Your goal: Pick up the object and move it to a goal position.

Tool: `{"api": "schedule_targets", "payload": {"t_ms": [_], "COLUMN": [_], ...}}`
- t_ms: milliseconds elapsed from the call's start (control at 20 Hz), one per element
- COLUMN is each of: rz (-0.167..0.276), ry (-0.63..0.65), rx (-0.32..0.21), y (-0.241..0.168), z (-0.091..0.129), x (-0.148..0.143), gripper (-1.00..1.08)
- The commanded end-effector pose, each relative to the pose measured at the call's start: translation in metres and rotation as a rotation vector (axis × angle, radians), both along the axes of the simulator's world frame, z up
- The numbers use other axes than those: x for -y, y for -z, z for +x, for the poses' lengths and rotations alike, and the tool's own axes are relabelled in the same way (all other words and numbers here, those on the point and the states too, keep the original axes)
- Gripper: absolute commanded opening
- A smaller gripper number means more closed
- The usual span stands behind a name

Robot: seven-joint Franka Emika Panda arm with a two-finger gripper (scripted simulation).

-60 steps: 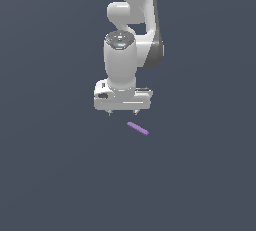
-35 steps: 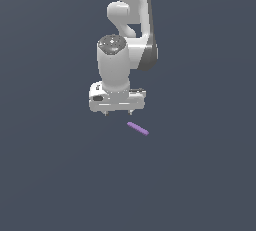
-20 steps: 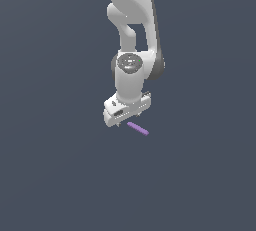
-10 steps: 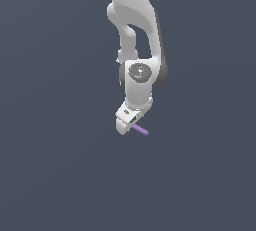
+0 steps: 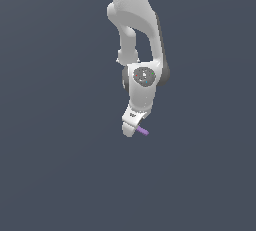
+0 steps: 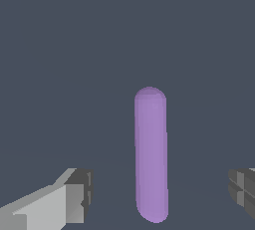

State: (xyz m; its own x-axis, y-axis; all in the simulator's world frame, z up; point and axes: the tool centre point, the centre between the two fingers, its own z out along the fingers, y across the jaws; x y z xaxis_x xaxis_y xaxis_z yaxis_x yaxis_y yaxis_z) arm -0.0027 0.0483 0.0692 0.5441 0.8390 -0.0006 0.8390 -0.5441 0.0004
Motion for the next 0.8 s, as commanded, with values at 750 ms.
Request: {"api": "schedule_targets", "payload": {"t_ms": [750], "rz": [0.001], "ry": [-0.015], "rx": [0.0], "y": [0.045], "z": [-0.001], "x": [-0.001], "gripper": [1.0]}}
